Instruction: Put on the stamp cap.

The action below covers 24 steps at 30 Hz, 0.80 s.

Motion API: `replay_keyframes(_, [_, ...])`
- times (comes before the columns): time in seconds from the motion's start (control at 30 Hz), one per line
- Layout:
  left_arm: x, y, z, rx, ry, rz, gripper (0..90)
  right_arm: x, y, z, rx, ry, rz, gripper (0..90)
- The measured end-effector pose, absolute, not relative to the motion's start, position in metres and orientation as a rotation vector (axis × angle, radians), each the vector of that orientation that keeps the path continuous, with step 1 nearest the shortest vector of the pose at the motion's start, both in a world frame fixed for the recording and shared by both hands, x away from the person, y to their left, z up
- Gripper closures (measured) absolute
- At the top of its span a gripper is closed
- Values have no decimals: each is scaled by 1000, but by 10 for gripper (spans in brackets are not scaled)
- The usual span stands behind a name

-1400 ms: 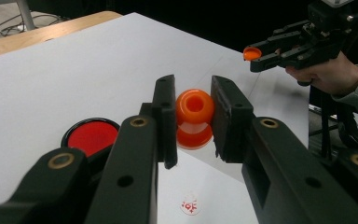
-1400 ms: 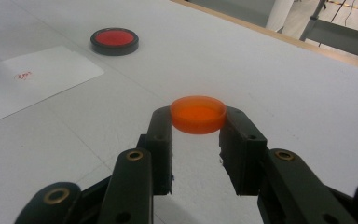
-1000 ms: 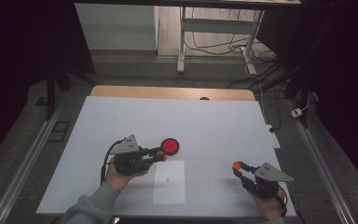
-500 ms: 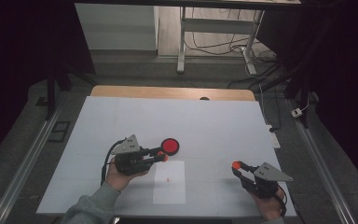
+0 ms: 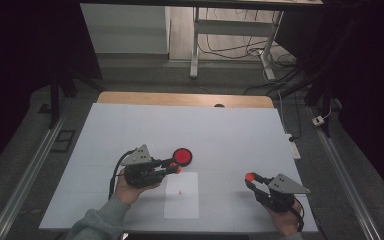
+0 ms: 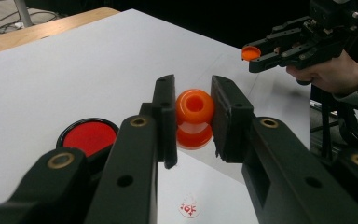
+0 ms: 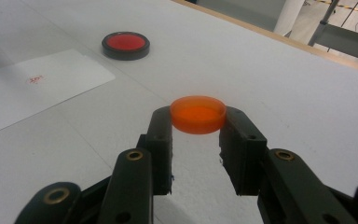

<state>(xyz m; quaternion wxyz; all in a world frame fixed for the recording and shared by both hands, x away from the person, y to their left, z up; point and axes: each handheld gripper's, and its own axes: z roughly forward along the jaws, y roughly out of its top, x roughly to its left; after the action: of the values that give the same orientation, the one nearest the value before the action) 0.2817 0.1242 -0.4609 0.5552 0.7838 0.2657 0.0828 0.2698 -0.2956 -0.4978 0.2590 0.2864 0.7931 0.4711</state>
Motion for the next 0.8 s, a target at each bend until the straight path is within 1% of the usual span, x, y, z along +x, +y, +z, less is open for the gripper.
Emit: replay_keyframes(0.8, [284,122,-464,1860,631,195,721,271,-268,-499,725,2197,1337,647])
